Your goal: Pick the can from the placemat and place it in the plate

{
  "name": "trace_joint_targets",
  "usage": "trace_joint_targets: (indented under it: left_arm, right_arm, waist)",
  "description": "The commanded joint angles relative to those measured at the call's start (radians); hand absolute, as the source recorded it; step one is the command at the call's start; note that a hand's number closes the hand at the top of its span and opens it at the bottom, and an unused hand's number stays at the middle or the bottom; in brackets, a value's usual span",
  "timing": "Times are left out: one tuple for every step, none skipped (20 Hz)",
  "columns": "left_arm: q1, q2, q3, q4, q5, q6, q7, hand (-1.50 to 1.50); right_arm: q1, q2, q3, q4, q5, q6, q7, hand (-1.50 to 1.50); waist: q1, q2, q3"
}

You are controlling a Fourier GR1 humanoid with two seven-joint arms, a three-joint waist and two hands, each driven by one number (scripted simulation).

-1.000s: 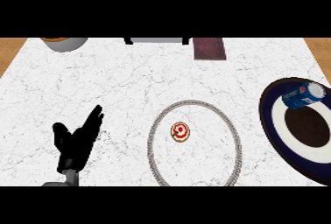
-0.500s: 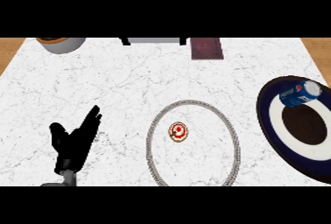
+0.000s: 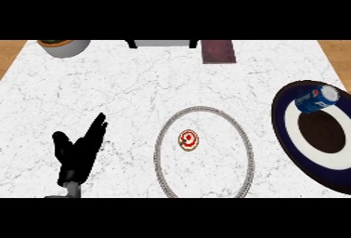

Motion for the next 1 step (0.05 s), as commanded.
trace_joint_targets:
  left_arm:
    - [-0.005,-0.004,0.0,0.03,-0.002,0.001,0.012,0.0]
  right_arm:
    - [0.05,0.012,0.012,0.012,0.018,0.162,-0.24,-1.5]
  waist:
    - [-0.003,0.003,-0.002]
